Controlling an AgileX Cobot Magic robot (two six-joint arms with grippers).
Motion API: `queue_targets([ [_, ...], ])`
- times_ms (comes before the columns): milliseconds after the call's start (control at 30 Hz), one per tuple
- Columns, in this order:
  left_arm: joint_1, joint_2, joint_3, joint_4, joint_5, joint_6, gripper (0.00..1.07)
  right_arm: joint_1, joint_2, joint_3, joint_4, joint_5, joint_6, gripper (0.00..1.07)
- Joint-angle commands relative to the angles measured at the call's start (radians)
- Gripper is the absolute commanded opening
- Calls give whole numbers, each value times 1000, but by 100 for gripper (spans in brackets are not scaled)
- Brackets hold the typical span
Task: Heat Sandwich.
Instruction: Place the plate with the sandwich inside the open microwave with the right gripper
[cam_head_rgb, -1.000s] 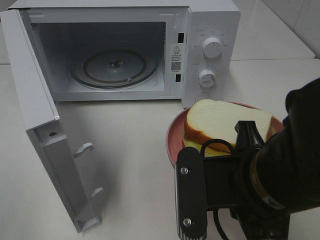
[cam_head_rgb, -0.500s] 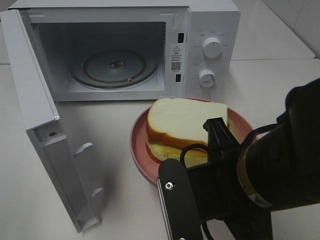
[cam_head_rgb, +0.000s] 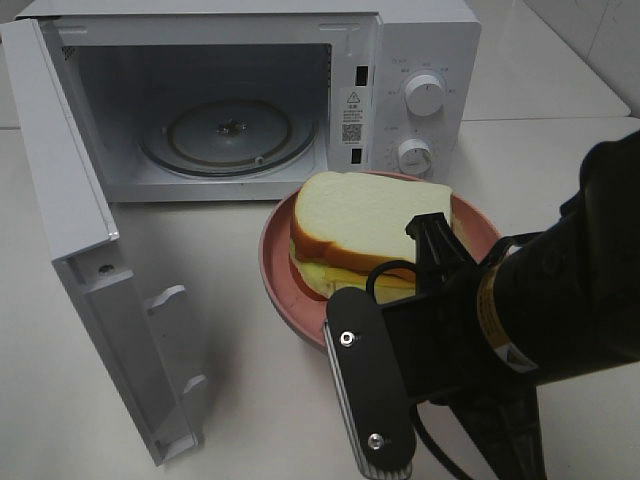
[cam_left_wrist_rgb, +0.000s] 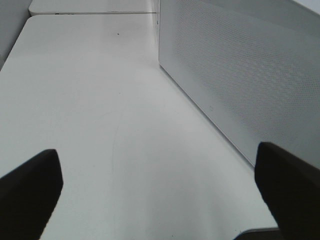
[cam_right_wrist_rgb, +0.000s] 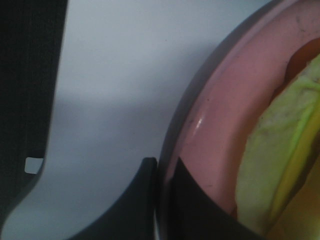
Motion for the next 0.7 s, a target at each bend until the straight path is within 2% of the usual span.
queue_targets([
  [33,3,-28,4,1,-8,-4,106,-46,-5,2,-24,-43,-111,0],
  [400,3,-28,4,1,-8,-4,106,-181,-4,2,-18,-201,-385,0],
  [700,3,-28,4,1,-8,-4,106,-232,-4,2,5,-238,-513,0],
])
